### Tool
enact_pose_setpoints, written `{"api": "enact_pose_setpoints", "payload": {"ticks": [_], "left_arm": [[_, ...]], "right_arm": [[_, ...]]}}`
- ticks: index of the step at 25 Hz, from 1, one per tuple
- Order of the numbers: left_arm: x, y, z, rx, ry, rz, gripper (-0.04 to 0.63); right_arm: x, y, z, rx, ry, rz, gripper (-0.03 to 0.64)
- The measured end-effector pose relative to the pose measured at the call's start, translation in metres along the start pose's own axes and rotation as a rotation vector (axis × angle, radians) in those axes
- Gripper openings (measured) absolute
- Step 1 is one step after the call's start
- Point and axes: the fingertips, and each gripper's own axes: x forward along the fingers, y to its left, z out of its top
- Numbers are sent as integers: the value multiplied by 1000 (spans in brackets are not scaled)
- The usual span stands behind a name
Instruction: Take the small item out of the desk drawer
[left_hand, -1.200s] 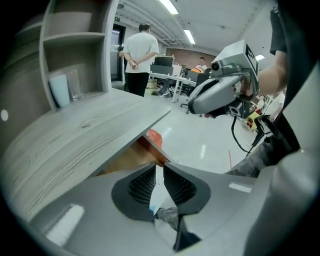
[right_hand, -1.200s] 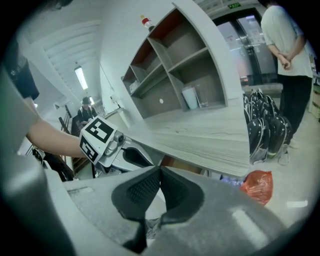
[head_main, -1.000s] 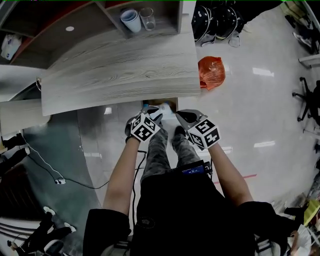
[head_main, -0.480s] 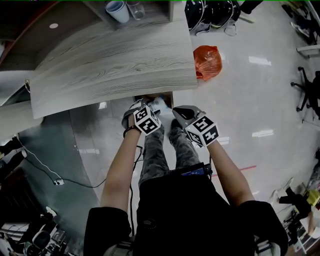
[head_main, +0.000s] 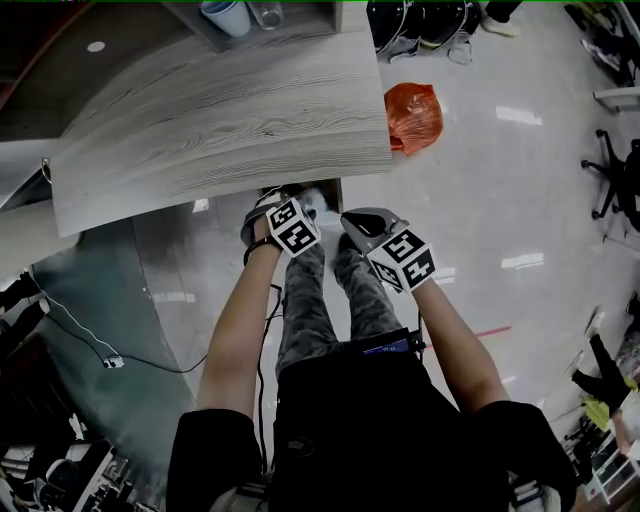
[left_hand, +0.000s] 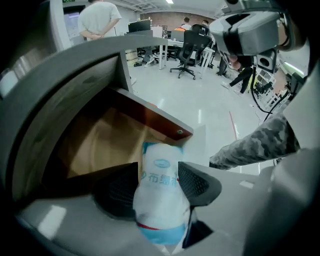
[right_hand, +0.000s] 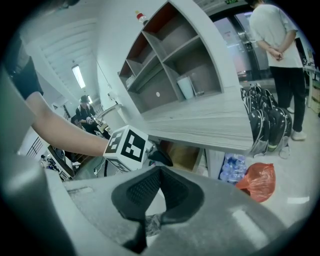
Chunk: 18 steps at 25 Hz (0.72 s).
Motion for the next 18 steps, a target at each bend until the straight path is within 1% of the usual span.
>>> {"api": "enact_pose_setpoints", "payload": {"ticks": [7, 9, 12, 18], "left_arm": [[16, 8, -9, -30, 38, 21, 232], [20, 10, -9, -16, 50, 34, 233], [26, 10, -7, 25, 69, 51, 222], [32, 11, -6, 42, 72, 53, 218]], "right_arm": [[-1, -3, -4, 1, 1, -1, -2], [-1, -6, -6, 4, 2, -2, -2], [0, -8, -8, 7, 4, -2, -2], [1, -9, -11, 14, 6, -5, -2]]}}
